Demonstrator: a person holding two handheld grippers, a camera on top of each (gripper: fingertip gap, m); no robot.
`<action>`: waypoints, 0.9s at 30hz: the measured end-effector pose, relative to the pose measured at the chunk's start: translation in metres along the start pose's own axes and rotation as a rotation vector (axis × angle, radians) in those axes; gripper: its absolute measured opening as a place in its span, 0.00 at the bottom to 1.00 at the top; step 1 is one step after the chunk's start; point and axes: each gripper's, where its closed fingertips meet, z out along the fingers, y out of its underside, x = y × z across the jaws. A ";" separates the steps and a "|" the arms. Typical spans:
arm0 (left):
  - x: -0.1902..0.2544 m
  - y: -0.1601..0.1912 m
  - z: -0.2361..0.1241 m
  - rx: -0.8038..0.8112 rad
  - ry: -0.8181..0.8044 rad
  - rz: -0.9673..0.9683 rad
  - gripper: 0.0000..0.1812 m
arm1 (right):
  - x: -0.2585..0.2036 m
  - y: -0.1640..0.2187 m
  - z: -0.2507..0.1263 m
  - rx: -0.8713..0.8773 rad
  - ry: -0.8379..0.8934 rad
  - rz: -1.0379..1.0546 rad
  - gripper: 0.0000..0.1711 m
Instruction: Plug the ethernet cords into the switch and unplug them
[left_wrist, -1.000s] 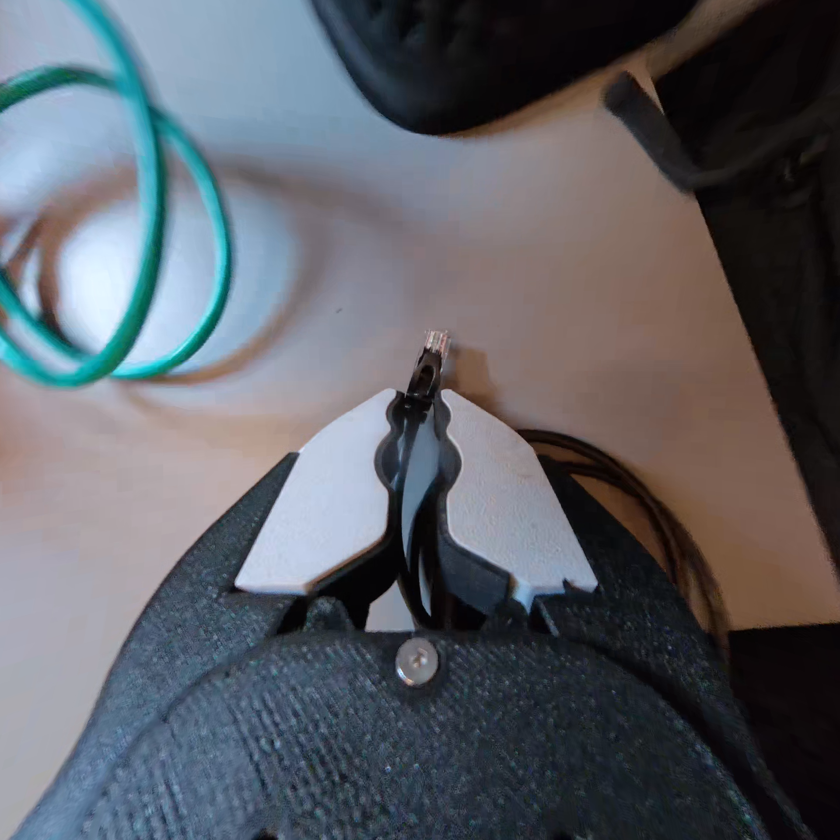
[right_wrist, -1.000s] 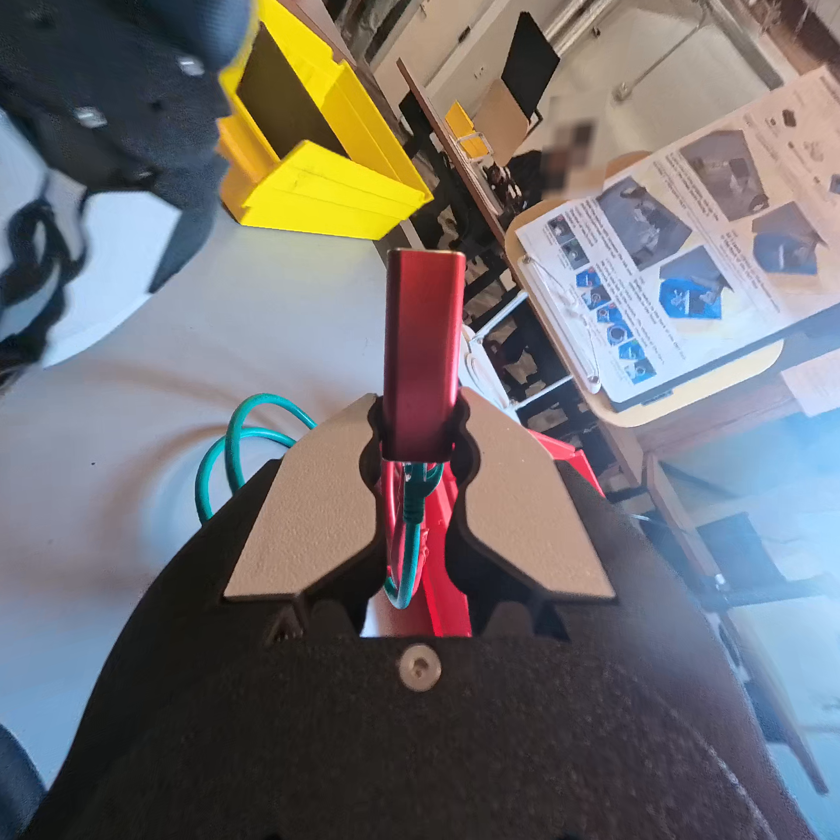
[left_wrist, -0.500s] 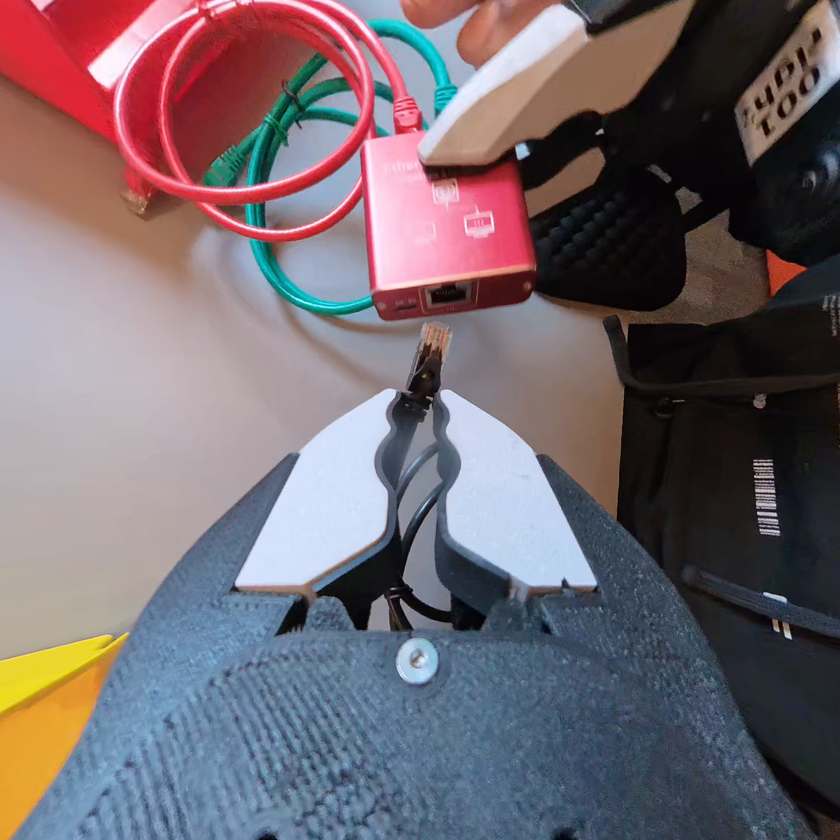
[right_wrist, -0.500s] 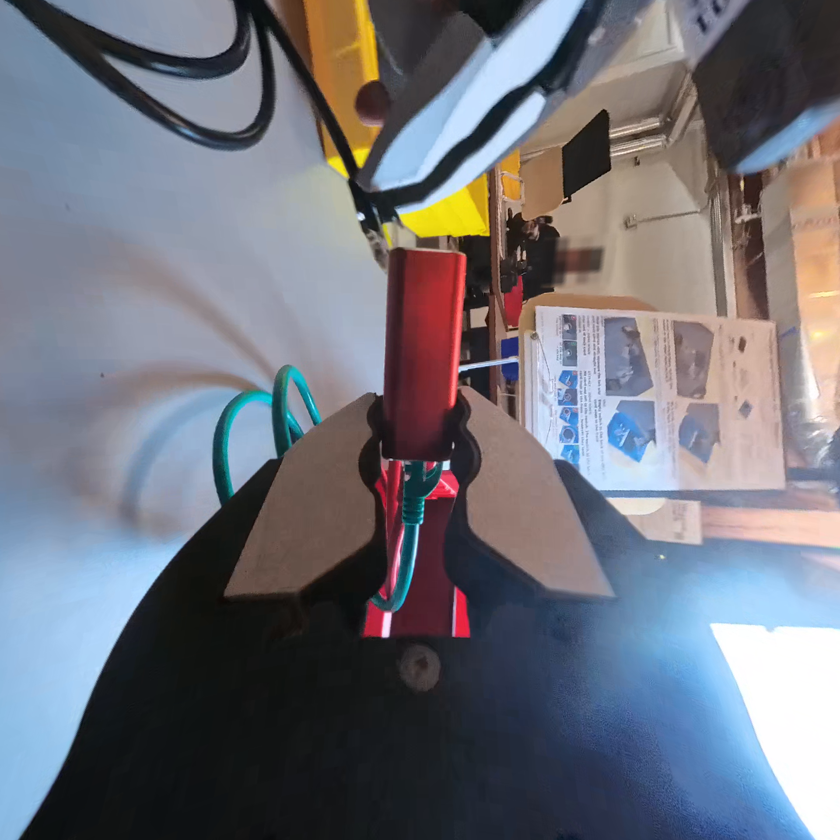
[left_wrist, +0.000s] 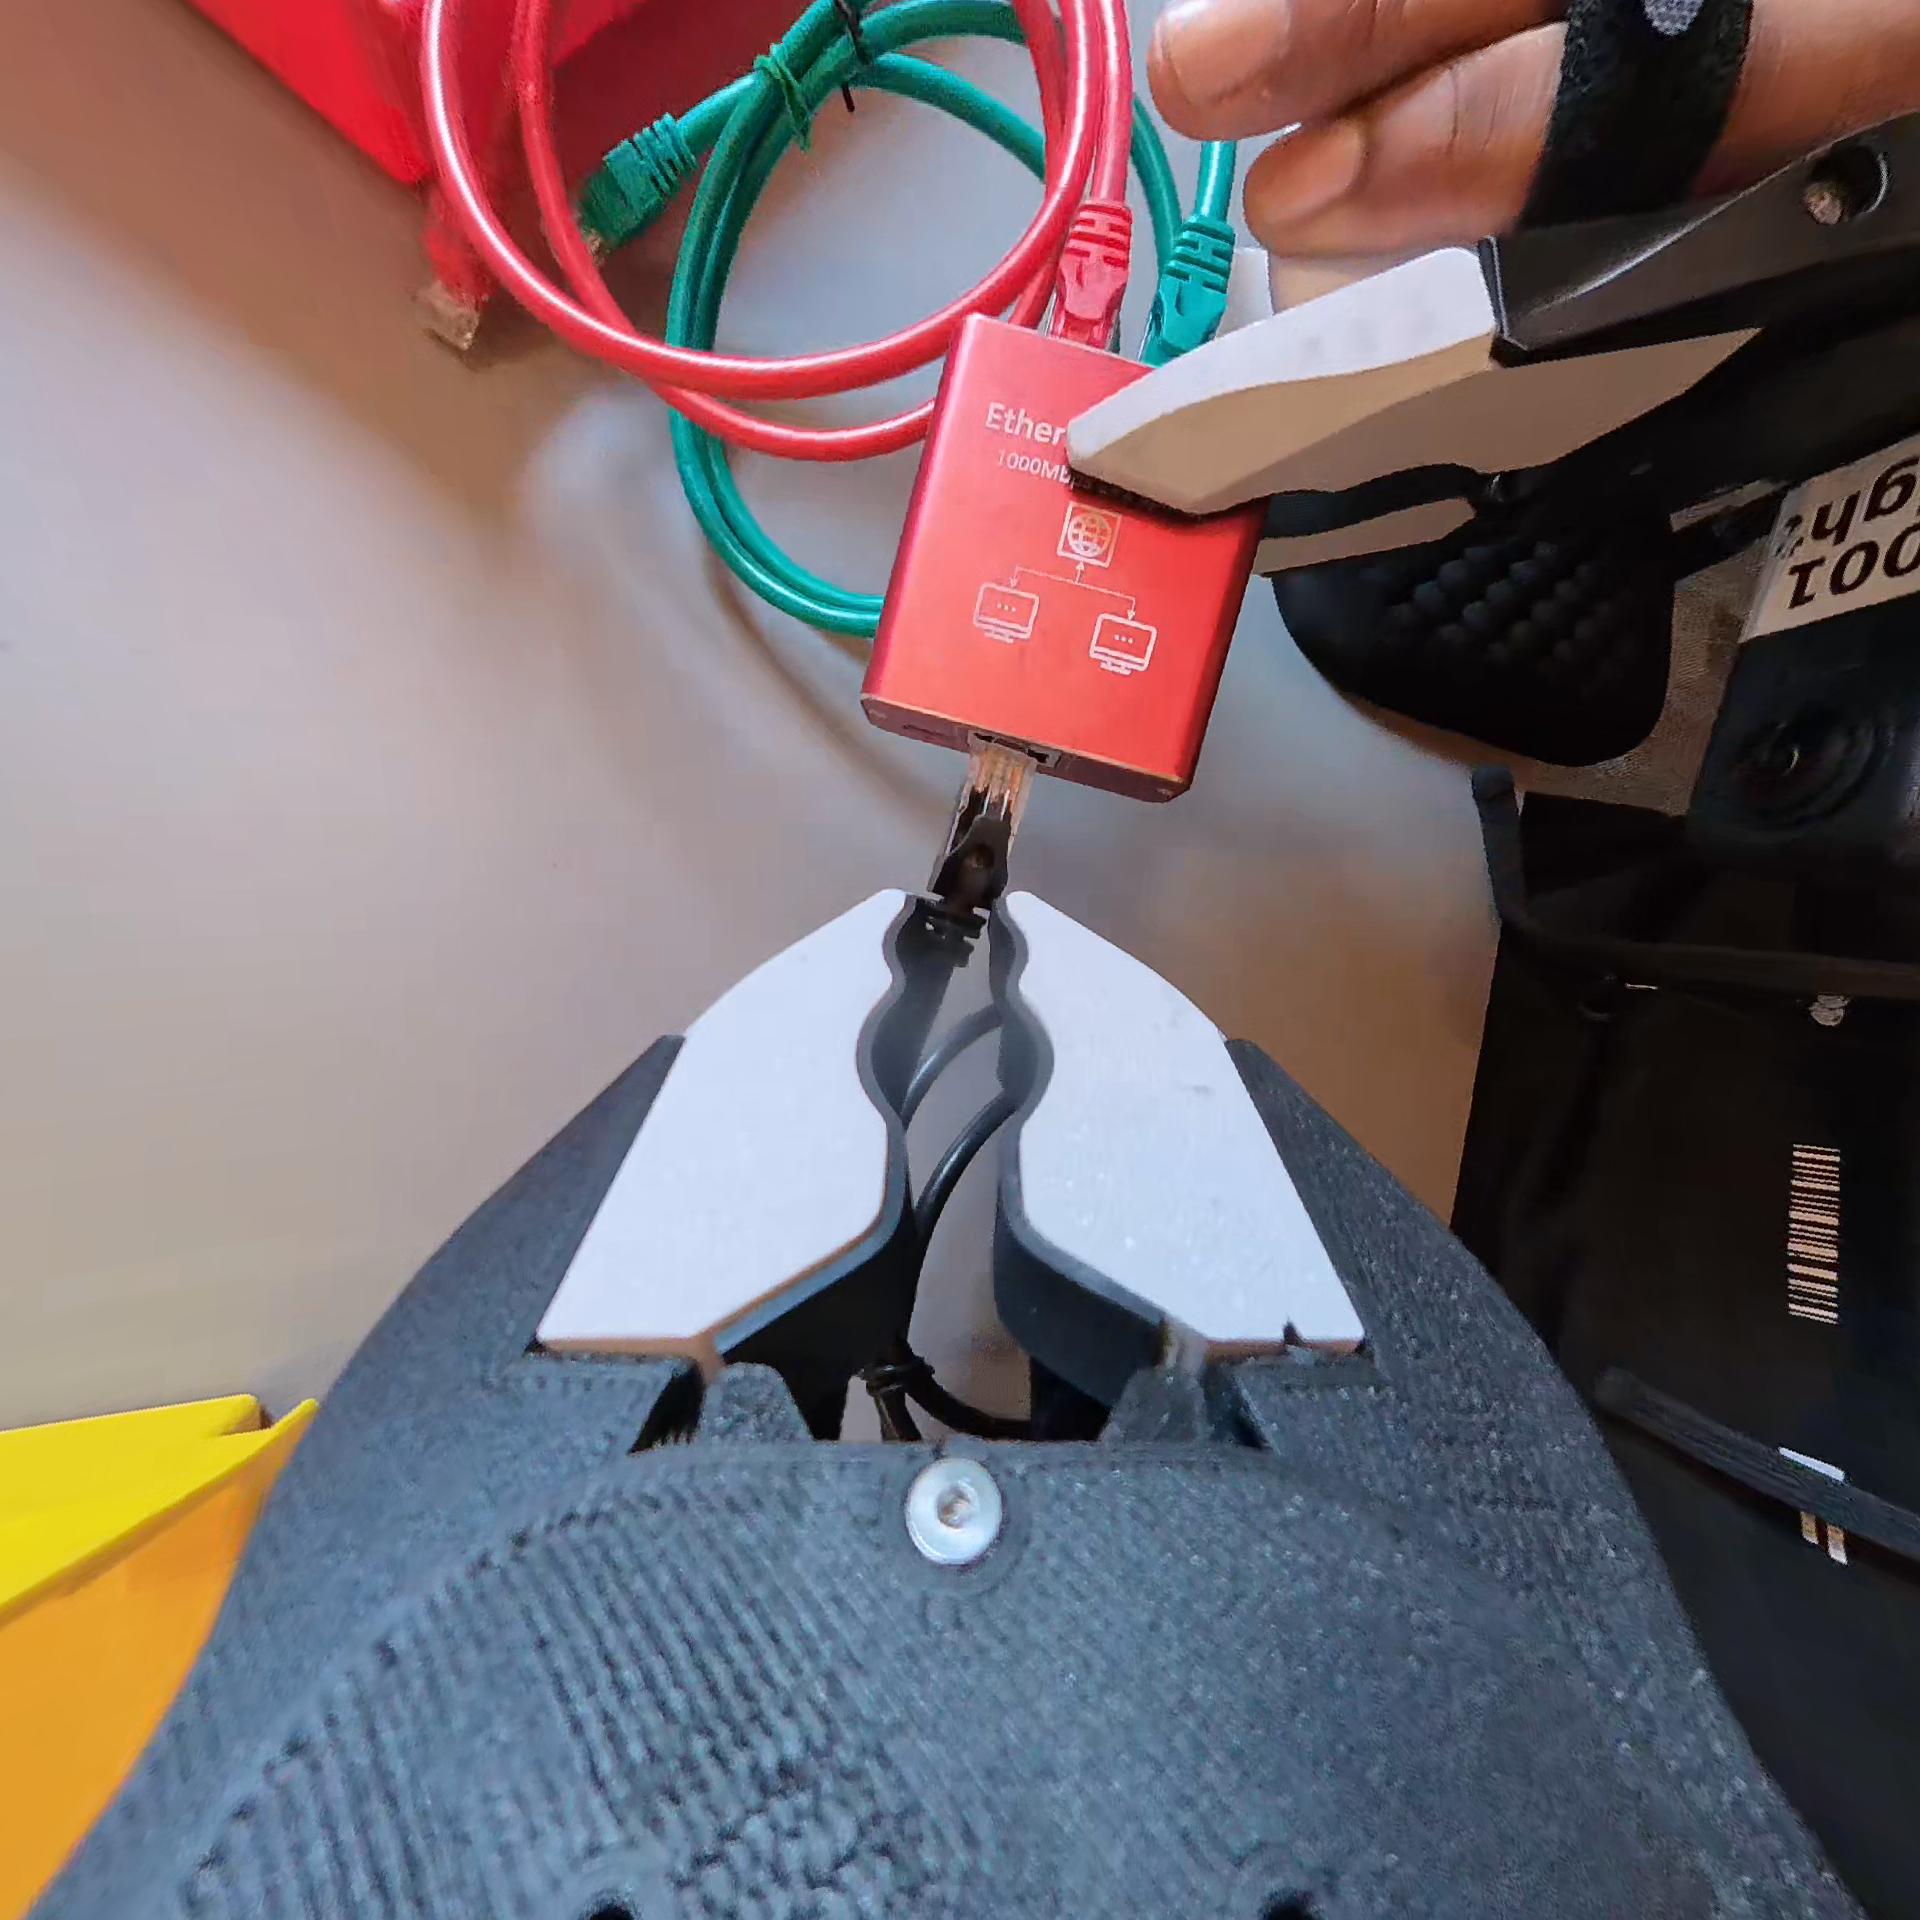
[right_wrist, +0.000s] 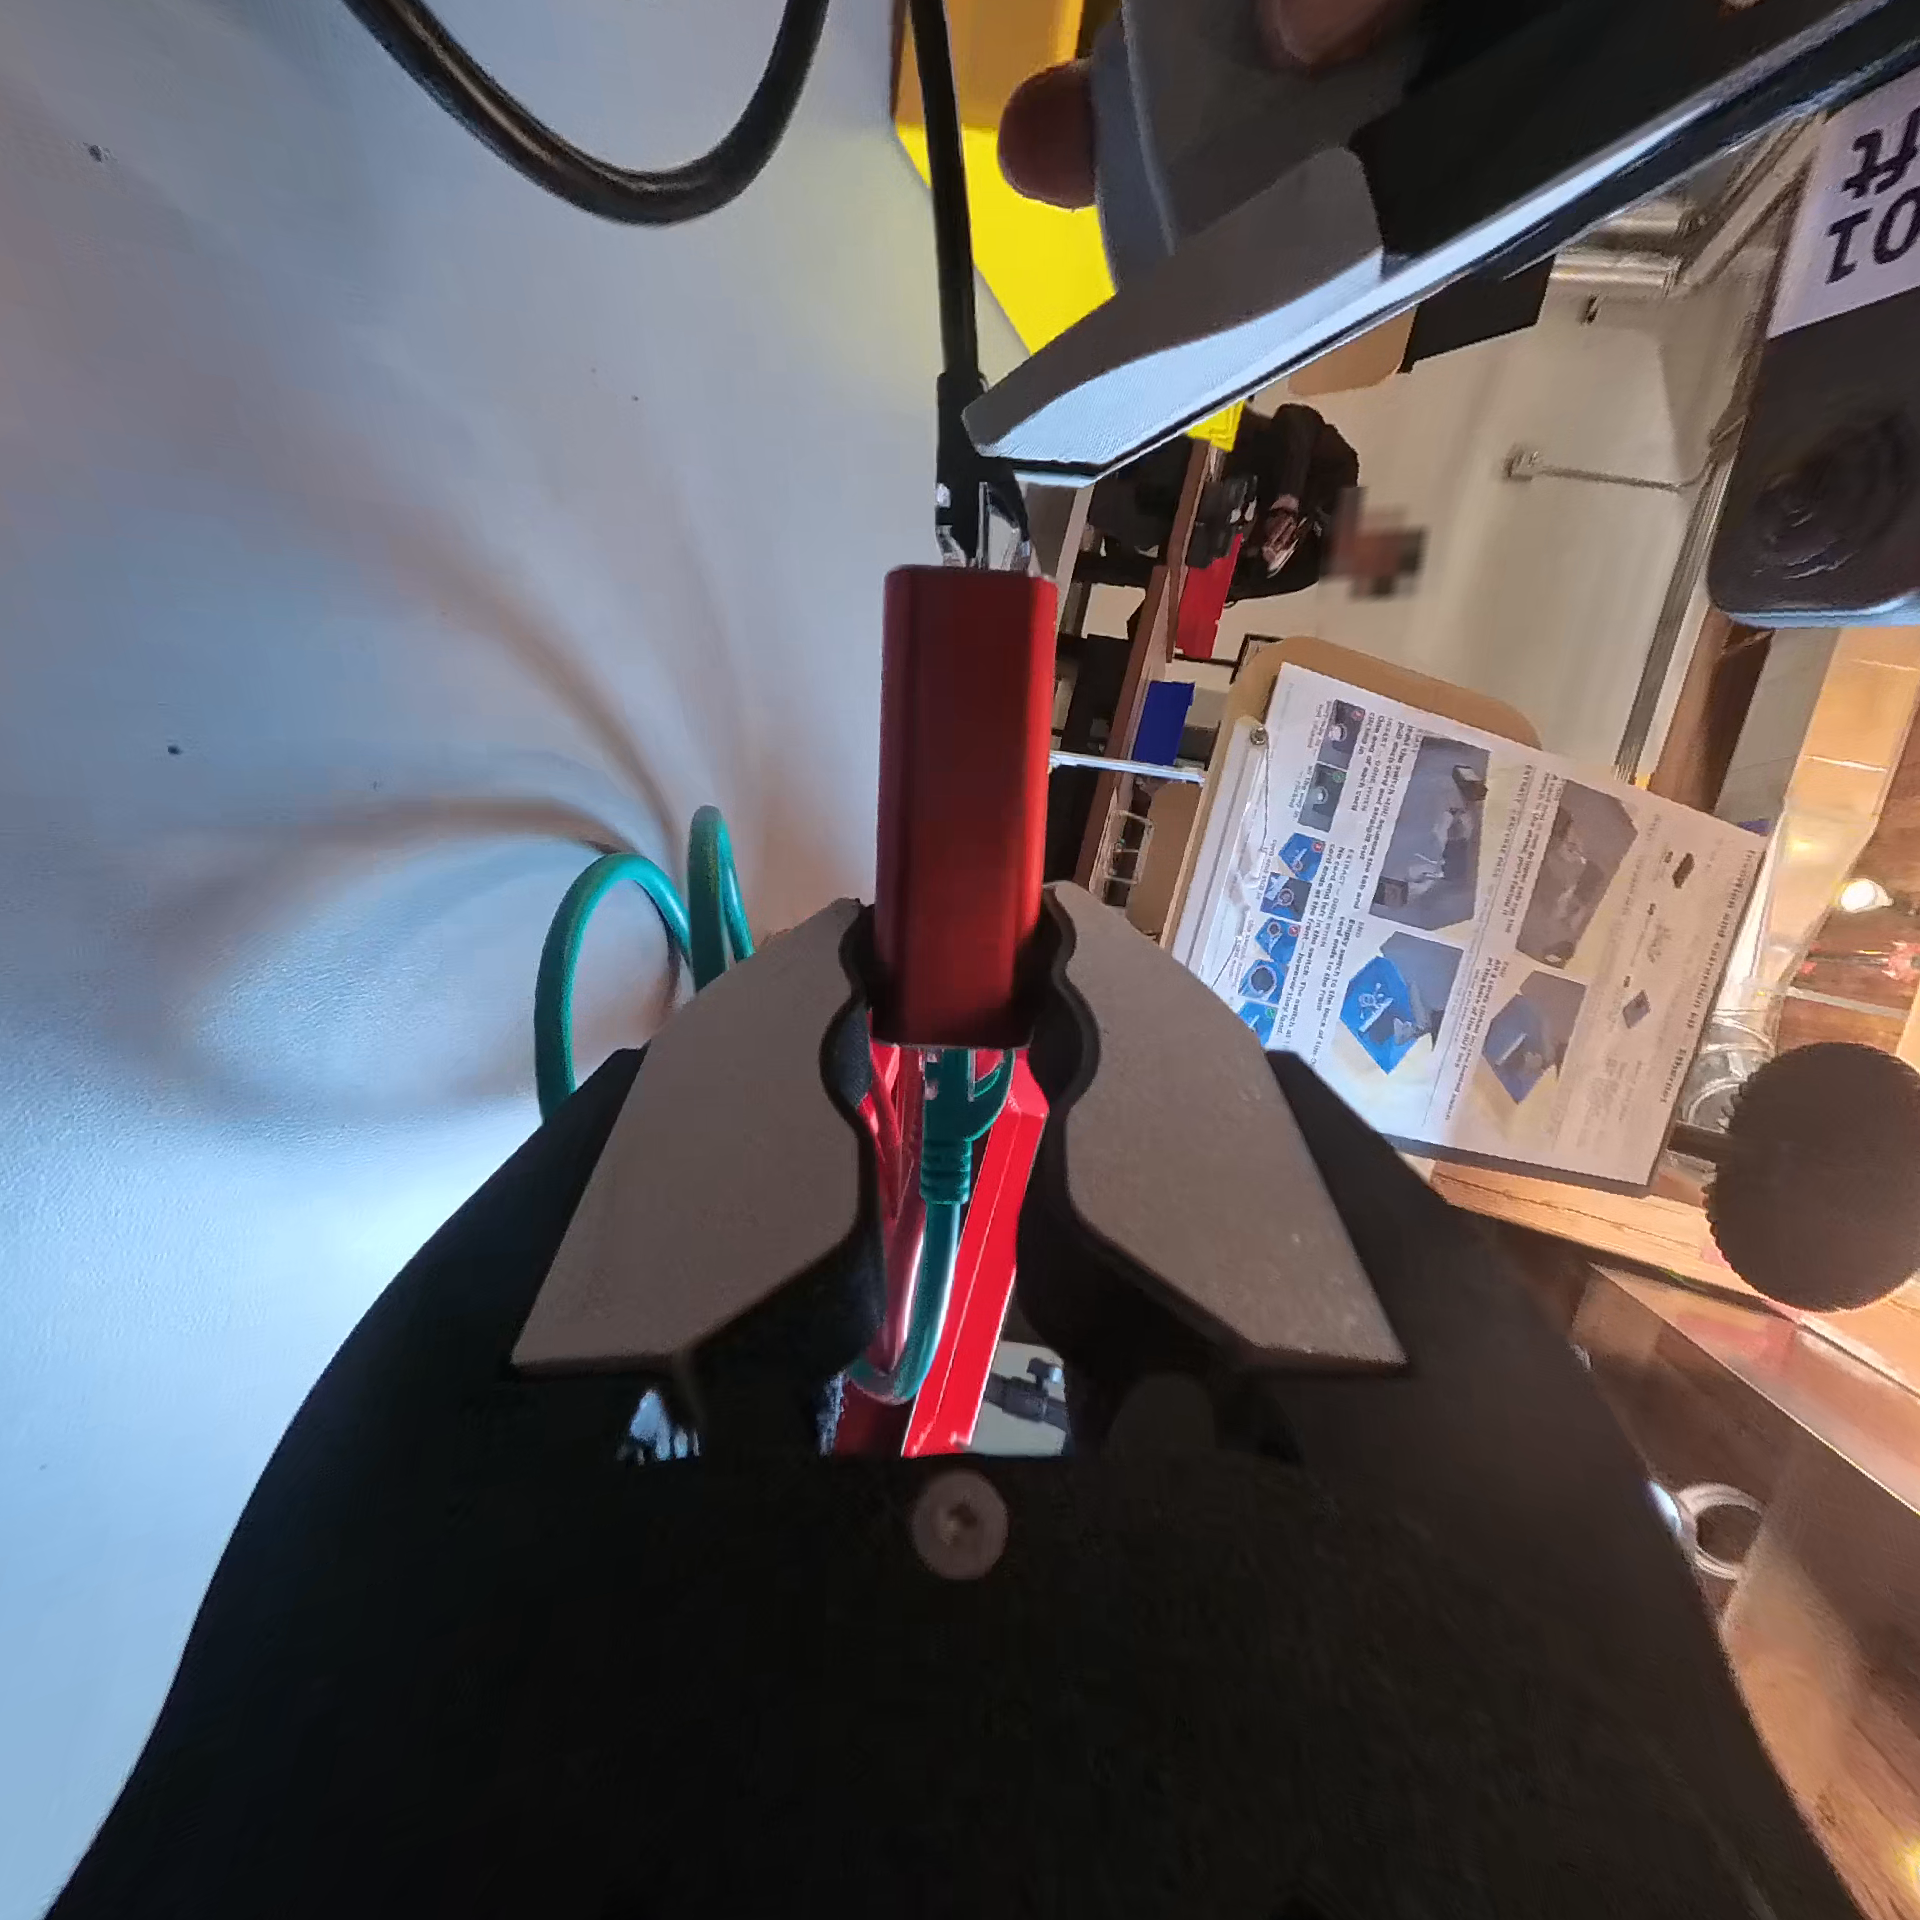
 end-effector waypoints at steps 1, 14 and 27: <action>0.000 0.001 0.001 0.000 0.007 -0.005 0.06 | -0.001 0.000 0.001 -0.010 -0.003 -0.008 0.16; 0.025 -0.002 0.007 0.139 0.150 0.037 0.06 | -0.005 -0.011 -0.009 0.142 -0.023 0.061 0.15; 0.034 -0.033 -0.034 0.387 -0.134 0.338 0.23 | 0.022 -0.003 -0.015 0.226 -0.122 0.445 0.16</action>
